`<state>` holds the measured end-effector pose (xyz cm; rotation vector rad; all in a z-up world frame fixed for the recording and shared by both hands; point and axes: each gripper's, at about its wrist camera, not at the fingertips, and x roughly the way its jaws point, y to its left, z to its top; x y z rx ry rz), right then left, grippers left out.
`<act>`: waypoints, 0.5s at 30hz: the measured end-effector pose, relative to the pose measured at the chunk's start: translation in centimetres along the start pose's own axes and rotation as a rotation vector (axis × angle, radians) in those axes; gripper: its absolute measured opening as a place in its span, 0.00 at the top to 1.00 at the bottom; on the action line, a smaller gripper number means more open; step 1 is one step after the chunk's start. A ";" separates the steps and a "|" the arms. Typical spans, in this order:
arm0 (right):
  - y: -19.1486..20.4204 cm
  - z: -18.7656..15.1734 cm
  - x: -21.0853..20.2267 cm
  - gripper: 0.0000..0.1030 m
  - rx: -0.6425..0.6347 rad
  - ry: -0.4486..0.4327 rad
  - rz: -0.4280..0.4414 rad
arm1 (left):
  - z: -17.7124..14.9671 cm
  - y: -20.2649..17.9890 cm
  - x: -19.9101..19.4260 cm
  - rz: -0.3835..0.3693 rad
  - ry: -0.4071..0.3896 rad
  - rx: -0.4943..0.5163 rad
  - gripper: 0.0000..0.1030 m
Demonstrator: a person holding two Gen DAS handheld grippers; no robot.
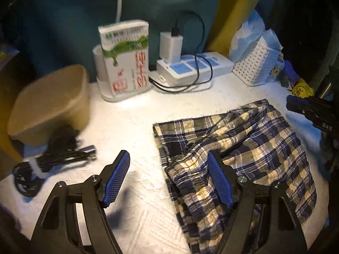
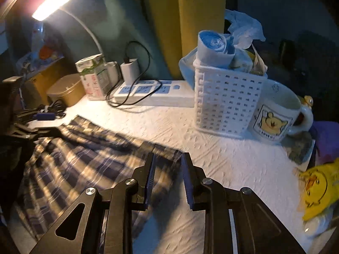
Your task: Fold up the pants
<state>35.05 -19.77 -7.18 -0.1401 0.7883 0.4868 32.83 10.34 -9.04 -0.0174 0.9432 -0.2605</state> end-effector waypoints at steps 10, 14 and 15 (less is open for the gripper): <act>0.2 -1.9 2.2 0.11 0.045 0.033 0.081 | 0.0 -0.1 2.1 -0.027 0.003 0.012 0.28; -0.8 -2.3 4.3 0.18 0.099 0.071 0.108 | 0.3 -0.6 2.4 -0.075 -0.001 0.019 0.38; -0.7 -2.2 4.2 0.21 0.096 0.061 0.107 | 0.3 -0.5 2.5 -0.094 -0.001 0.013 0.44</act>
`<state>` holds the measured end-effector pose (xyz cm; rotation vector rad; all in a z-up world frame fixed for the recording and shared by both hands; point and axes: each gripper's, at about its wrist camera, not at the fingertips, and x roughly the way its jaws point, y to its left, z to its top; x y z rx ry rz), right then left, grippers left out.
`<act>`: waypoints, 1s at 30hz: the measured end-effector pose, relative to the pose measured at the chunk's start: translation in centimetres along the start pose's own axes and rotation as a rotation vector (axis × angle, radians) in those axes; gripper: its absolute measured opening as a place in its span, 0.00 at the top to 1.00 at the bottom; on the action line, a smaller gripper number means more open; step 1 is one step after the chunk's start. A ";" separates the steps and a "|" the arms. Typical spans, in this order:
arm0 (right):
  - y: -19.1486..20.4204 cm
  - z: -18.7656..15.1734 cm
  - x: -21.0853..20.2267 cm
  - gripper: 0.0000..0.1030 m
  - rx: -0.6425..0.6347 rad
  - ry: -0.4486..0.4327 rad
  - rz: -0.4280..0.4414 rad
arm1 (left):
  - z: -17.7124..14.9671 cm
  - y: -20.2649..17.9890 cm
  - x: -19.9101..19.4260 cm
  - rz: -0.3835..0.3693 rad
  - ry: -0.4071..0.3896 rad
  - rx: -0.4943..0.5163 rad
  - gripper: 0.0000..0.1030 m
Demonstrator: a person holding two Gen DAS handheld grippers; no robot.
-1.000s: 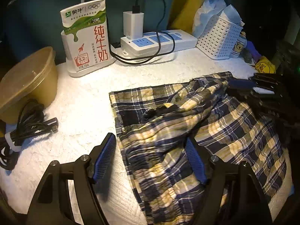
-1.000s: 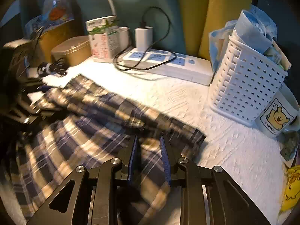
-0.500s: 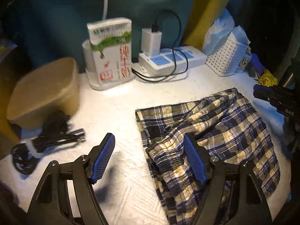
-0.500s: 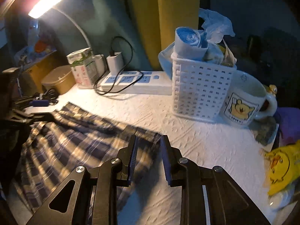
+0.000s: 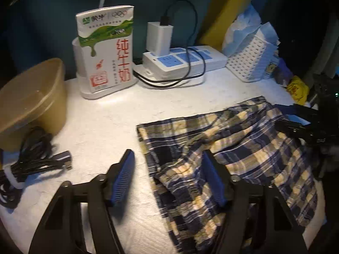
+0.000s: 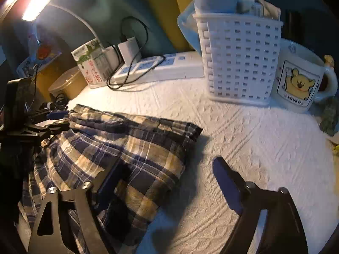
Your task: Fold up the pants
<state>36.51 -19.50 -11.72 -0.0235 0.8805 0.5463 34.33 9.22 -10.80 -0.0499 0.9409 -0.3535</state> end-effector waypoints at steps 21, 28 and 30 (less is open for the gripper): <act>2.0 1.0 0.6 0.75 -0.065 -0.005 0.006 | -1.0 -2.3 -0.3 -0.020 -0.083 0.033 0.82; 4.8 1.0 -2.2 0.84 -0.158 -0.095 -0.098 | -1.2 -3.6 -3.2 0.007 -0.161 0.057 0.84; 5.6 1.1 -3.5 0.84 -0.179 -0.128 -0.114 | -1.3 -3.8 -4.2 0.008 -0.187 0.053 0.84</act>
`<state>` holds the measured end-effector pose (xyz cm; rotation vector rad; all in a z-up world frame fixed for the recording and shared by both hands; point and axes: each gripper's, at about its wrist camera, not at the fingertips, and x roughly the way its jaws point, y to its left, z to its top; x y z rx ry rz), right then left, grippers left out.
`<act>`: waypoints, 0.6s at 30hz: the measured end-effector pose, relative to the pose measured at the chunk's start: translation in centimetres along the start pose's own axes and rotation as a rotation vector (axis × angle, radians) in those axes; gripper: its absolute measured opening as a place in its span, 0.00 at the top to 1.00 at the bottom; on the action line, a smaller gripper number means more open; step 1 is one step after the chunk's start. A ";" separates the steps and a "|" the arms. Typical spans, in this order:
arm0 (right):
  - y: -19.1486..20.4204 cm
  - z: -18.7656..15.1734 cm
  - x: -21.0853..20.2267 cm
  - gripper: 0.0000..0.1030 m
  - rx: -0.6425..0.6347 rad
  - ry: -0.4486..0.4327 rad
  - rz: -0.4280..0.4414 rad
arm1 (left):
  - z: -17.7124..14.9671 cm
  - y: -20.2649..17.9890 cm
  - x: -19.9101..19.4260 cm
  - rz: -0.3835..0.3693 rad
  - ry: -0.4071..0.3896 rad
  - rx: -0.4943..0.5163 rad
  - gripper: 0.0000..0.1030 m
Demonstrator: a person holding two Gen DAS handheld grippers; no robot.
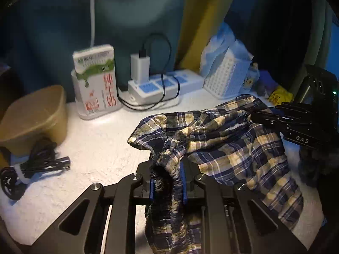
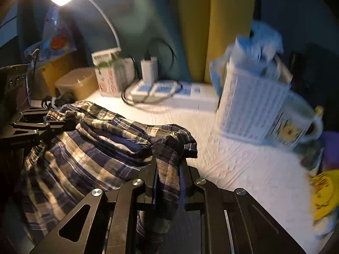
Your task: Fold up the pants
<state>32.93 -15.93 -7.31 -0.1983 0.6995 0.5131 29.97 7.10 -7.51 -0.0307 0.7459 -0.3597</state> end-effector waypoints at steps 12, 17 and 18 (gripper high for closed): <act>3.3 1.3 -10.1 0.84 -0.088 -0.183 -0.057 | 0.1 -2.9 -9.1 0.040 -0.221 0.043 0.84; 5.2 1.6 -15.0 0.84 -0.121 -0.279 -0.084 | -0.1 -4.1 -13.5 0.047 -0.318 0.055 0.84; 5.7 1.6 -16.0 0.84 -0.132 -0.297 -0.089 | -0.2 -4.3 -14.5 0.052 -0.338 0.060 0.84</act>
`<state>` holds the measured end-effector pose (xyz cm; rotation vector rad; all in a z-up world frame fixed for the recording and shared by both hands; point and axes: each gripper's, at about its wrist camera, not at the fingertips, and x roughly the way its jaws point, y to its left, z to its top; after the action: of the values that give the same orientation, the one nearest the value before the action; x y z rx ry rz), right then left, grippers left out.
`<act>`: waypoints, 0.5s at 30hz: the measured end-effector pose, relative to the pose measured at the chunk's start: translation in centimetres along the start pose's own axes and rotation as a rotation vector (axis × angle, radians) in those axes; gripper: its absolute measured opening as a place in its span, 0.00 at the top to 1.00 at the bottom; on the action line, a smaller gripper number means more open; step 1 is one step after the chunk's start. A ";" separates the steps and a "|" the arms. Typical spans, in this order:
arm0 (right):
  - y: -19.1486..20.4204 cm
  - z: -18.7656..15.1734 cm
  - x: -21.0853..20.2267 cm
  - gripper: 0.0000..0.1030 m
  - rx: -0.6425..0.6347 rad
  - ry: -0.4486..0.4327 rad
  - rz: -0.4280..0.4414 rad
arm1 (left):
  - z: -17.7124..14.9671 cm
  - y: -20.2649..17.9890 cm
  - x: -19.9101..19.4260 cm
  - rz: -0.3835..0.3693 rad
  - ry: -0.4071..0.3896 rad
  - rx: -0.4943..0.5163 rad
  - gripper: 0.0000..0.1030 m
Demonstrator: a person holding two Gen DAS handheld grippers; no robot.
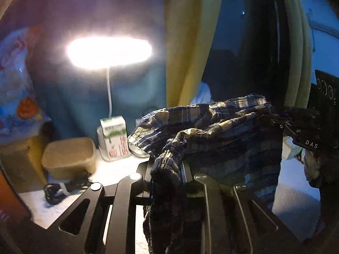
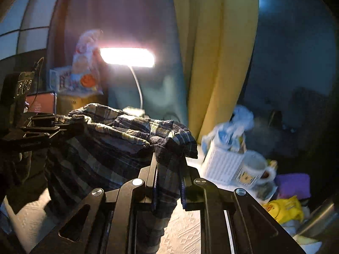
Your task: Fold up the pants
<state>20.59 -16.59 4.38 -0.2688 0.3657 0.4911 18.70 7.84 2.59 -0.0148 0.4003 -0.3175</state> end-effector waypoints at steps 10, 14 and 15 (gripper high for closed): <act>4.6 2.6 -7.9 0.84 -0.078 -0.162 -0.009 | 1.0 -0.6 -8.9 0.059 -0.149 0.049 0.84; 6.9 3.1 -10.8 0.84 -0.099 -0.219 0.019 | 0.7 -0.5 -12.5 0.102 -0.167 0.056 0.84; 7.4 3.1 -11.4 0.84 -0.096 -0.232 0.034 | 0.6 -0.5 -13.2 0.114 -0.167 0.060 0.84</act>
<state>8.34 -13.91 10.58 -0.2958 0.1210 0.5680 7.25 11.40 8.19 0.0398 0.2245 -0.2138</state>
